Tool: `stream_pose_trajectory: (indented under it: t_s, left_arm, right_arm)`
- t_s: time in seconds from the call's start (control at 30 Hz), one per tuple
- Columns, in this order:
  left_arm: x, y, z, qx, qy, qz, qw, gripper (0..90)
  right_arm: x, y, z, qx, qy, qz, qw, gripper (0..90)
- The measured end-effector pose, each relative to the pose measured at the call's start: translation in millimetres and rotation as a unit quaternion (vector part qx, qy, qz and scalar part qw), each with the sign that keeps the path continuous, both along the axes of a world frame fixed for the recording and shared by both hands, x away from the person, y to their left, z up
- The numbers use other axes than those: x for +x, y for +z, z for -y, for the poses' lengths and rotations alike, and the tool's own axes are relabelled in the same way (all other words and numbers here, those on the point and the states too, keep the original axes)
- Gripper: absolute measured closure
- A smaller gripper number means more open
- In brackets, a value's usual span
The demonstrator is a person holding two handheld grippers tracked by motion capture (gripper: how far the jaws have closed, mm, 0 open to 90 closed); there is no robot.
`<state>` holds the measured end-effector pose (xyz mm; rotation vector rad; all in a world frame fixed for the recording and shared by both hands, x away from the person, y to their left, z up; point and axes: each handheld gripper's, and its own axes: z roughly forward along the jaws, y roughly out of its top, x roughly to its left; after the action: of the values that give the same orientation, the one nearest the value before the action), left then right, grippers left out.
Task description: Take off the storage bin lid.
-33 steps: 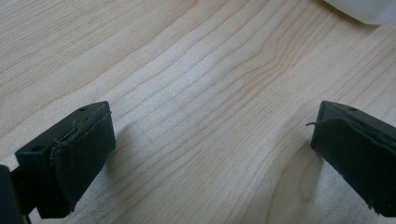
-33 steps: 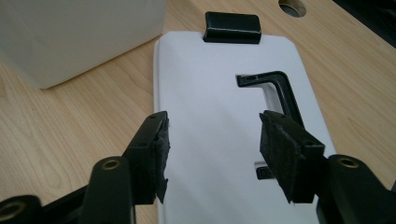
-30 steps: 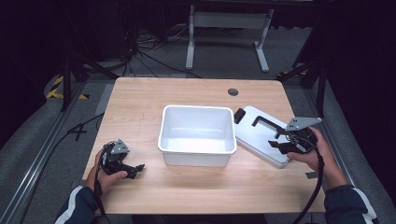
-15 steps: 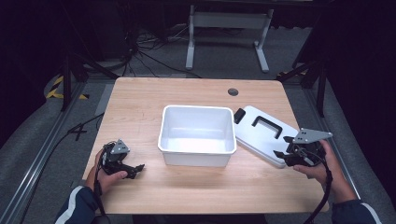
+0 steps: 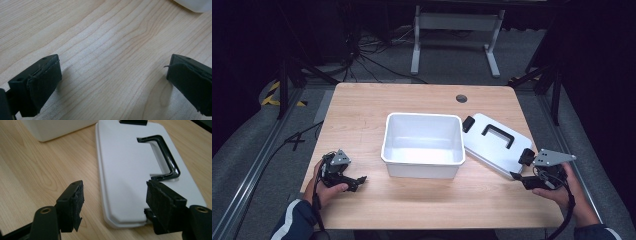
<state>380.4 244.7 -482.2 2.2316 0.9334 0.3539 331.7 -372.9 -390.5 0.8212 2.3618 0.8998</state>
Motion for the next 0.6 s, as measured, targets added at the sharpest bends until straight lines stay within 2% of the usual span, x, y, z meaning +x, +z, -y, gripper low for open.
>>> stream_pose_trajectory:
  t_s: [0.27,0.53,0.6]
  left_arm:
    - [0.1,0.0,0.0,0.000,0.000,0.001,1.0000,0.2]
    - [0.0,-0.2,0.1,-0.001,0.001,0.002,1.0000,0.2]
    - [0.1,0.0,0.0,0.000,0.000,0.000,1.0000,0.2]
  right_arm:
    - [-7.9,-19.6,10.4,-0.005,-0.013,-0.008,0.9999,29.2]
    - [-14.2,-46.6,18.5,0.002,-0.023,-0.030,0.9993,28.8]
    - [-15.9,-52.3,19.9,0.005,-0.025,-0.029,0.9992,29.1]
